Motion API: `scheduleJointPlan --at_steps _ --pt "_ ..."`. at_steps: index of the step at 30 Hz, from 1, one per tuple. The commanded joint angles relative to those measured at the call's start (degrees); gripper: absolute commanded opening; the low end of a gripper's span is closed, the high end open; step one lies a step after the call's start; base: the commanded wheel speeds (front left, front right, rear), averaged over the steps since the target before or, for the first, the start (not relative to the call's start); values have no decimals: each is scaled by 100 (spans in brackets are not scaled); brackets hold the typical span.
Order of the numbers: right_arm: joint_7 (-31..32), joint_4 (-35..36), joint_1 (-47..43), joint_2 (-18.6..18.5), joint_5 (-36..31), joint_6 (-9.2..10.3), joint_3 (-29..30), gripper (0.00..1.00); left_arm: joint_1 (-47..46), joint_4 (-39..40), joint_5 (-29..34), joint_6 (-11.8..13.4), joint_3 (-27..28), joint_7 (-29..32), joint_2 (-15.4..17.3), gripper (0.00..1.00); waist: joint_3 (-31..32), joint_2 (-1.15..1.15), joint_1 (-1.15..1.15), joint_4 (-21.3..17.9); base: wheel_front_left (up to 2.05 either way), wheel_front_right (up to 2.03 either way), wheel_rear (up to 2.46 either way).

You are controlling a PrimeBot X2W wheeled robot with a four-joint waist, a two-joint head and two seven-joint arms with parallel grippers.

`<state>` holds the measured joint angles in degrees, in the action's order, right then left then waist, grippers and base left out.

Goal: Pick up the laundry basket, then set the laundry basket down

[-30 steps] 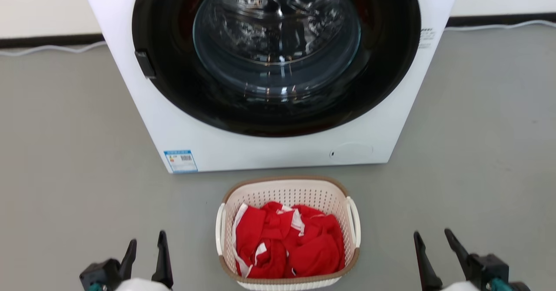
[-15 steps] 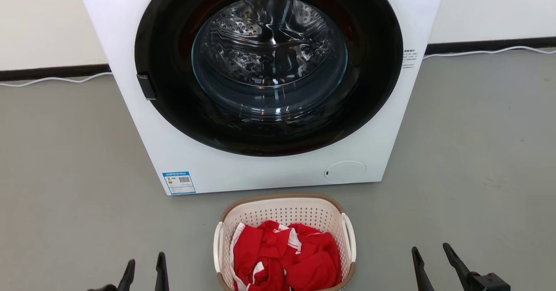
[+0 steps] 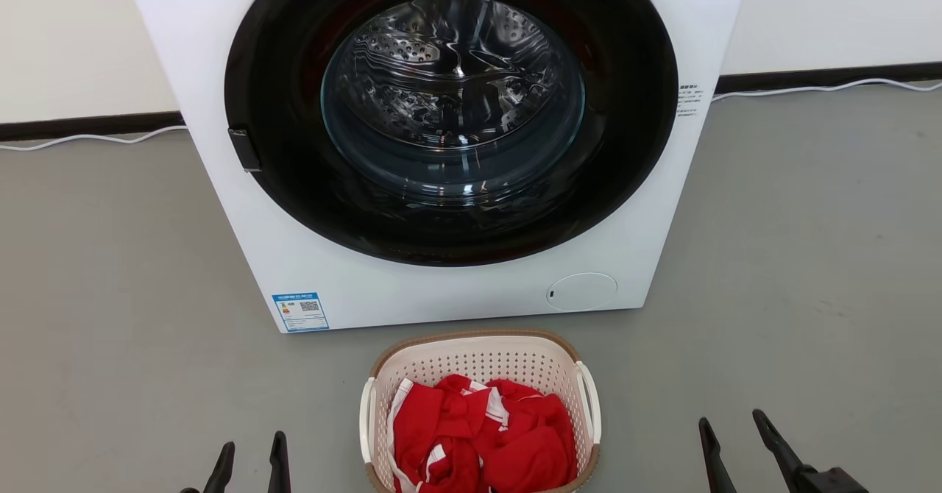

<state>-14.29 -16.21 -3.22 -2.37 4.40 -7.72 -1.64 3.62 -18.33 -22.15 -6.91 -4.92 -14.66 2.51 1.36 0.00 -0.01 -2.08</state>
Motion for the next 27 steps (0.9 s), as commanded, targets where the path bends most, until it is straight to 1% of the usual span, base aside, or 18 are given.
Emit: scheduleJointPlan --at_steps 1,6,7,8,10,14,18,22,27 --pt "-71 154 19 -51 -58 23 -103 100 -83 168 -37 -41 159 -34 38 100 0 0 1 -5 0 0 0" --pt "-71 167 -4 -51 -71 23 -82 100 -88 162 -110 -45 154 -34 37 100 7 0 1 -19 0 0 0" --pt "-71 168 -5 -51 -70 23 -81 0 -94 169 -122 -46 158 -34 37 0 9 0 1 -21 0 0 0" --pt "1 3 -74 4 -32 0 32 0 0 0 -76 -15 0 1 -2 0 8 0 1 -22 0 0 0" --pt "9 -204 -127 59 -33 -1 19 0 42 -221 -71 -14 -5 3 -58 0 9 0 1 -22 0 0 0" --pt "39 -205 -125 61 157 -1 20 0 30 -227 -216 -15 18 45 -63 0 6 0 1 -18 0 0 0" --pt "95 -184 -96 43 456 0 32 0 2 -200 -440 -17 54 114 -59 0 13 0 13 -10 0 0 0" --pt "151 -175 -61 27 752 1 43 0 -30 -182 -661 -18 90 181 -56 0 0 0 2 -3 0 0 0" --pt "220 -162 -11 10 1119 2 58 0 -77 -159 -938 -20 137 266 -52 0 -11 0 1 6 0 0 0"
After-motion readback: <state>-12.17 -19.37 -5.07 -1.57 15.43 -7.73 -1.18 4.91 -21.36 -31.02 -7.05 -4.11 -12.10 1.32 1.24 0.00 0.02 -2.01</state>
